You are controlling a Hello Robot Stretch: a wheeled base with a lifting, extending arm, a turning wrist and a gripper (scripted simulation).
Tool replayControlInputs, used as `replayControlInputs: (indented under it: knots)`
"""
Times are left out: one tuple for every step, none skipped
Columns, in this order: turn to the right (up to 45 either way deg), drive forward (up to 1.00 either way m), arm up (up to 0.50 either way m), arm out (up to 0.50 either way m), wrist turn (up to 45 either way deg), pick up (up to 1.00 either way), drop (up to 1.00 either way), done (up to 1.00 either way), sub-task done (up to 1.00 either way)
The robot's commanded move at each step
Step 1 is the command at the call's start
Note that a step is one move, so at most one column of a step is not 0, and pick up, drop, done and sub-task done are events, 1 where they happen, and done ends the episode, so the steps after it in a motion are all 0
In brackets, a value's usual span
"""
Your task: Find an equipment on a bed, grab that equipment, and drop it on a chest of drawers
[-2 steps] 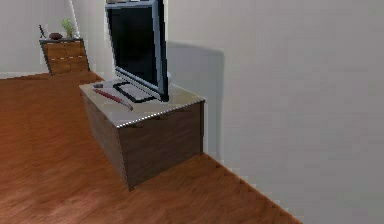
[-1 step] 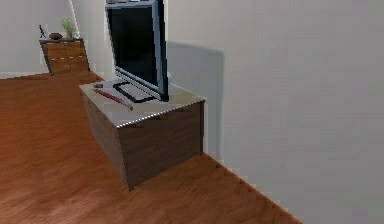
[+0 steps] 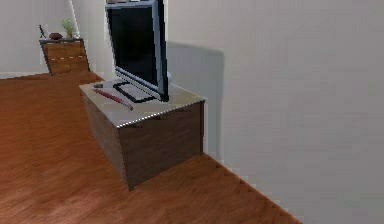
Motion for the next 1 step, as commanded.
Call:
replayControlInputs:
  knots:
    - [0.0,0.00,0.12,0.00,0.0,0.00,0.00,0.00,0.00]
